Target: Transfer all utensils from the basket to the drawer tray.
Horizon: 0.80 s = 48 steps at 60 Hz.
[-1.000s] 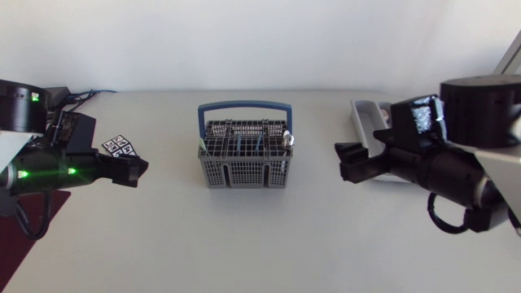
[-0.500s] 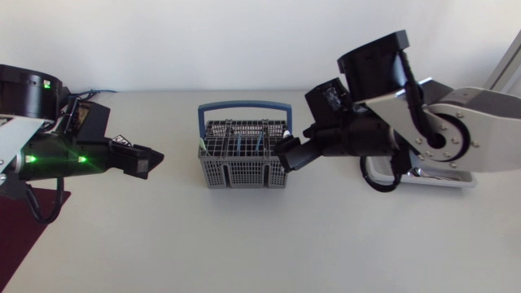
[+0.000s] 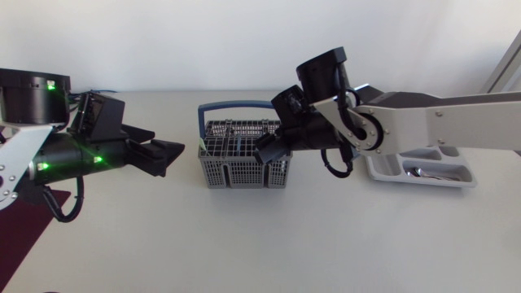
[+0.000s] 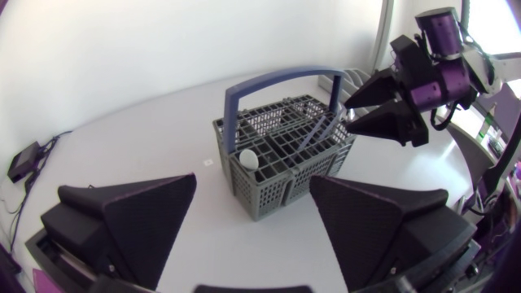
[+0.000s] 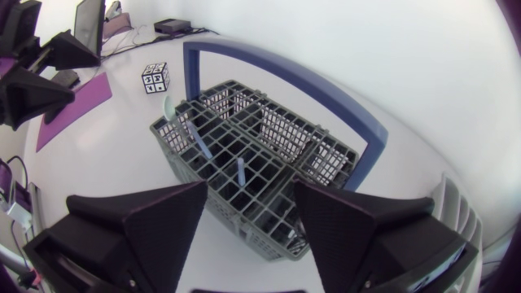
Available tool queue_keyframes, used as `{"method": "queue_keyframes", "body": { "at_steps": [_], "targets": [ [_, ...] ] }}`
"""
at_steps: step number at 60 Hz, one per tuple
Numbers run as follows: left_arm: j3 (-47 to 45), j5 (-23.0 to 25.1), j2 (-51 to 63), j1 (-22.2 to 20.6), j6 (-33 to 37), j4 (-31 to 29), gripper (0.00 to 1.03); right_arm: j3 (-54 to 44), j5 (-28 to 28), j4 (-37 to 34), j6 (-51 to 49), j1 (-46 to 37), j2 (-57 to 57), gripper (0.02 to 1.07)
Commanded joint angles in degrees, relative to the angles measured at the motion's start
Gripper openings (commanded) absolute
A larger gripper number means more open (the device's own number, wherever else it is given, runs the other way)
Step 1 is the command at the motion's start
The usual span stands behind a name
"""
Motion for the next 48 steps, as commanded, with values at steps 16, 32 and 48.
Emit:
{"method": "queue_keyframes", "body": {
  "at_steps": [16, 32, 48],
  "targets": [
    [-0.8, 0.2, 6.4, -5.0, 0.7, 5.4, 0.96, 4.8, -0.2, 2.7, -3.2, 0.0, 7.2, 0.36],
    [-0.8, 0.1, 9.4, -7.1, 1.0, 8.6, 0.96, 5.2, -1.2, 3.6, -3.6, 0.3, 9.3, 0.17],
    [-1.1, -0.6, 10.5, -8.3, 1.3, 10.8, 0.96, 3.2, -2.0, 6.8, -3.6, 0.5, 7.2, 0.08]
  ]
}}
